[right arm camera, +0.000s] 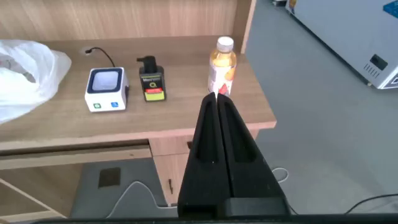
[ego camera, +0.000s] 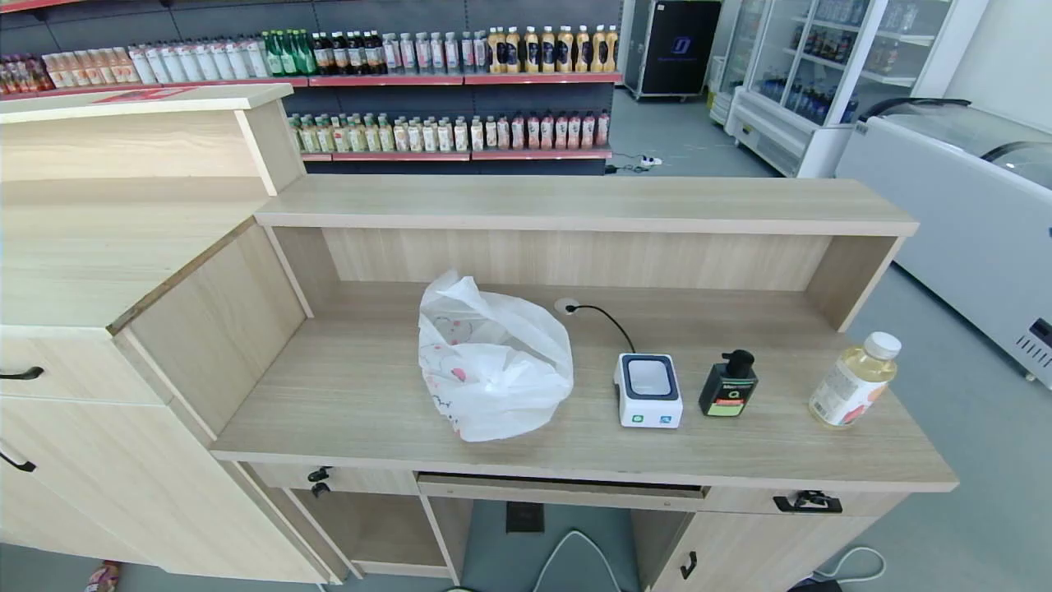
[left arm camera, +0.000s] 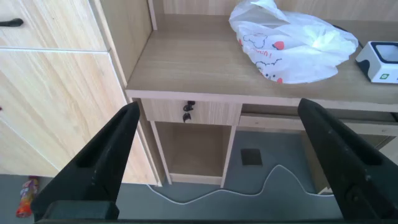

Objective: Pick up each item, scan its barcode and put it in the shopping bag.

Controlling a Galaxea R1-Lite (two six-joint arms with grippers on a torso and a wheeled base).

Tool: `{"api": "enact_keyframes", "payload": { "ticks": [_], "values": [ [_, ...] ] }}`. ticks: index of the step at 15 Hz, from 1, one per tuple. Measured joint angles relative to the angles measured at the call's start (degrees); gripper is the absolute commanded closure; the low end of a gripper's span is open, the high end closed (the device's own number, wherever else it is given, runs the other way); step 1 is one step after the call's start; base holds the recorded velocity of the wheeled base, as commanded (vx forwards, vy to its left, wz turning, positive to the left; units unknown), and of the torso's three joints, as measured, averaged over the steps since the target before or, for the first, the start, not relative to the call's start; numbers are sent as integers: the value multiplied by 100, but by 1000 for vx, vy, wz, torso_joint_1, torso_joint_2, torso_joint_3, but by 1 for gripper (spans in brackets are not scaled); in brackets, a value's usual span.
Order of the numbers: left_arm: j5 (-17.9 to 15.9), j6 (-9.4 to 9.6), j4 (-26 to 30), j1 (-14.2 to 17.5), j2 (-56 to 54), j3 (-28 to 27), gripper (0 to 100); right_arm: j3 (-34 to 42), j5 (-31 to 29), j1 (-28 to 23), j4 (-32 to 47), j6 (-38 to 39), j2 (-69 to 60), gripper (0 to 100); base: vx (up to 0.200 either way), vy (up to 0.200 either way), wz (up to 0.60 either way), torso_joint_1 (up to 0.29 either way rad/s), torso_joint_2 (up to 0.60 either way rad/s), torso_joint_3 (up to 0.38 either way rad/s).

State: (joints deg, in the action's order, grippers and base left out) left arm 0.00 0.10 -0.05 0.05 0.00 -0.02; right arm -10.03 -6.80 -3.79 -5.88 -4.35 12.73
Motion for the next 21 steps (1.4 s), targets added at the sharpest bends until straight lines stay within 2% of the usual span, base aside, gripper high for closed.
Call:
{"api": "enact_keyframes", "payload": {
  "ticks": [3,5,6,9,11,13,16,21],
  "values": [
    [0,0,-2,0,2,0,0,-1320,158,7,-145,176,1841,100,0,0,0,0,0,0],
    [0,0,-2,2,0,0,0,-1959,311,-45,-536,226,3222,100,0,0,0,0,0,0],
    [0,0,-2,2,0,0,0,-2186,407,-102,-827,217,3849,0,0,0,0,0,0,0],
    [0,0,-2,2,0,0,0,-2645,1028,-456,-2044,17,5648,0,0,0,0,0,0,0],
    [0,0,-2,2,0,2,0,-2842,1927,-872,-2784,-355,6780,0,0,0,0,0,0,0],
    [0,0,-2,2,0,2,0,-3093,2960,-1274,-3077,-1026,7715,0,0,0,0,0,0,0],
    [0,0,-2,5,0,0,0,-3596,4183,-1606,-3035,-2452,8948,0,0,0,0,0,0,0],
    [0,-2,-2,0,2,-2,0,-3775,4531,-1790,-2877,-3612,9905,0,0,0,0,0,0,0]
  ]
}}
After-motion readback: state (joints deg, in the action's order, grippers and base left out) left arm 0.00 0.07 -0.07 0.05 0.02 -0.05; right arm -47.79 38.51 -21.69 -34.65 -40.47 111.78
